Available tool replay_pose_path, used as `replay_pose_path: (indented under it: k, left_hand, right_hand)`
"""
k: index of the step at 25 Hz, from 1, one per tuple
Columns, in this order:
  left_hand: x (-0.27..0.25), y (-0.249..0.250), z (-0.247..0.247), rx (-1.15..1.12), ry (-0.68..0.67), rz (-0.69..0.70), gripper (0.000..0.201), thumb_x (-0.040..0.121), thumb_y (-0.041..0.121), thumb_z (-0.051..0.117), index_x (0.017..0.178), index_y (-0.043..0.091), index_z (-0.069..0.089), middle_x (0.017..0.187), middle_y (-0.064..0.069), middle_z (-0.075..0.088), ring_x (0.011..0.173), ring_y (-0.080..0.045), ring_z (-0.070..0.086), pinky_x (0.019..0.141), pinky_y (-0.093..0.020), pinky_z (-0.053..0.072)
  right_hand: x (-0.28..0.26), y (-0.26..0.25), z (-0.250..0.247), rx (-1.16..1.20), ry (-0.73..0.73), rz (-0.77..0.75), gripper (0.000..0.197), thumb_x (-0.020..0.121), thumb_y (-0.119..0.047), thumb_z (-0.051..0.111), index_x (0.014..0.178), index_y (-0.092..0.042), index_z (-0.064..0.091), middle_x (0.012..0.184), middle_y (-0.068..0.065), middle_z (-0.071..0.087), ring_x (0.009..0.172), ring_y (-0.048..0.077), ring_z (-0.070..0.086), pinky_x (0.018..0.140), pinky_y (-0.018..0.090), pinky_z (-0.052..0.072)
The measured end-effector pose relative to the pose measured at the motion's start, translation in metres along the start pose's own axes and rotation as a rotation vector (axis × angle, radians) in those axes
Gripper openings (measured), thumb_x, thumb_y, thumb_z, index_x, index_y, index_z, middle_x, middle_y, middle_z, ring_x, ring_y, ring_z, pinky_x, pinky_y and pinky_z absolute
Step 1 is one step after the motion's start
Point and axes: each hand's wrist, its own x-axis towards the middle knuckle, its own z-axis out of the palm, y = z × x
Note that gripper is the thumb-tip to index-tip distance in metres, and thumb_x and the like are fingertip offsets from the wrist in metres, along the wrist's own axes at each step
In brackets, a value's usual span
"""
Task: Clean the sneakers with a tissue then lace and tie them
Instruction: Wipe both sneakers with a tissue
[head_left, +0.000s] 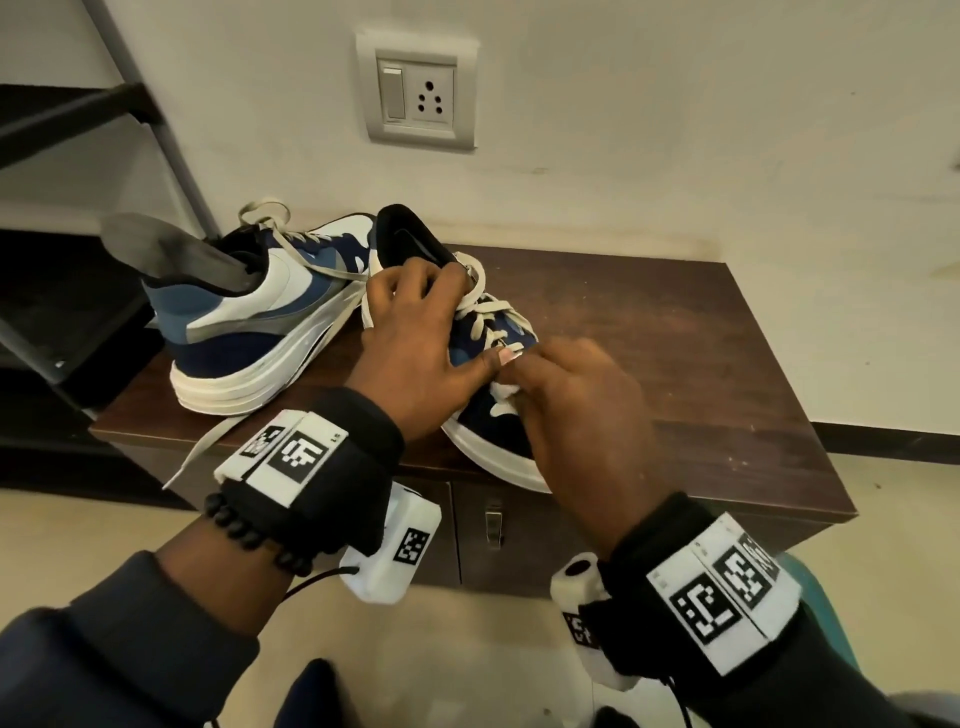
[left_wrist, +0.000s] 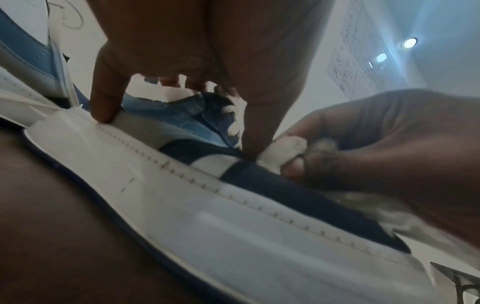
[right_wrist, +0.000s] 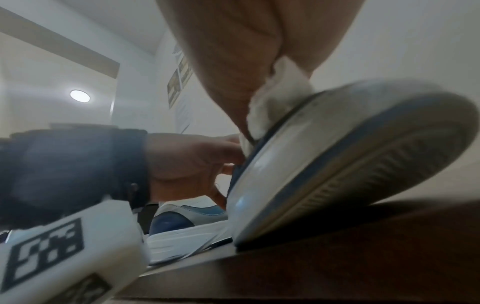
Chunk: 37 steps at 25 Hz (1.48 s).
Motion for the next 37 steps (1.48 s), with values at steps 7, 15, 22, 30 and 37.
replay_pose_path:
  k: [7, 15, 22, 30, 37]
  left_hand:
    - [0.001, 0.001, 0.003, -0.013, 0.0, 0.02, 0.053, 0.077, 0.045, 0.071, 0.116, 0.02, 0.045, 0.118, 0.001, 0.038, 0.12, -0.023, 0.027, 0.093, -0.043, 0.04]
    - [0.0, -0.002, 0.002, 0.011, 0.003, 0.044, 0.054, 0.078, 0.046, 0.07, 0.117, 0.017, 0.046, 0.118, -0.002, 0.04, 0.119, -0.025, 0.028, 0.09, -0.041, 0.039]
    - [0.005, -0.003, -0.005, -0.01, -0.039, 0.067, 0.056, 0.075, 0.038, 0.074, 0.119, 0.016, 0.048, 0.122, 0.0, 0.04, 0.119, -0.02, 0.028, 0.088, -0.024, 0.026]
    - [0.004, -0.008, -0.01, 0.002, 0.041, -0.06, 0.069, 0.08, 0.029, 0.072, 0.138, 0.023, 0.035, 0.141, -0.01, 0.03, 0.131, -0.029, 0.032, 0.106, -0.036, 0.033]
    - [-0.006, -0.013, -0.009, 0.116, -0.144, -0.23, 0.092, 0.069, 0.063, 0.067, 0.134, 0.008, 0.034, 0.136, -0.018, 0.04, 0.125, -0.031, 0.042, 0.101, -0.04, 0.038]
  right_hand:
    - [-0.008, -0.003, -0.009, 0.037, -0.069, 0.037, 0.019, 0.084, -0.006, 0.061, 0.094, -0.019, 0.071, 0.093, 0.001, 0.066, 0.087, 0.019, 0.057, 0.071, 0.03, 0.046]
    - [-0.007, -0.011, 0.002, -0.001, -0.036, 0.078, 0.015, 0.082, -0.011, 0.061, 0.092, -0.017, 0.07, 0.09, 0.002, 0.064, 0.086, 0.023, 0.057, 0.067, 0.028, 0.037]
    - [-0.006, 0.006, -0.014, 0.102, 0.04, 0.202, 0.021, 0.084, -0.006, 0.06, 0.097, -0.02, 0.067, 0.092, 0.003, 0.064, 0.087, 0.024, 0.058, 0.07, 0.032, 0.045]
    - [-0.021, 0.022, -0.016, 0.576, 0.02, 0.317, 0.024, 0.093, -0.011, 0.055, 0.098, -0.033, 0.061, 0.097, 0.005, 0.064, 0.075, 0.017, 0.059, 0.066, 0.028, 0.047]
    - [-0.066, -0.021, 0.026, 0.2, 0.007, -0.198, 0.019, 0.088, -0.011, 0.05, 0.093, -0.016, 0.067, 0.101, -0.001, 0.06, 0.09, 0.016, 0.053, 0.069, 0.029, 0.047]
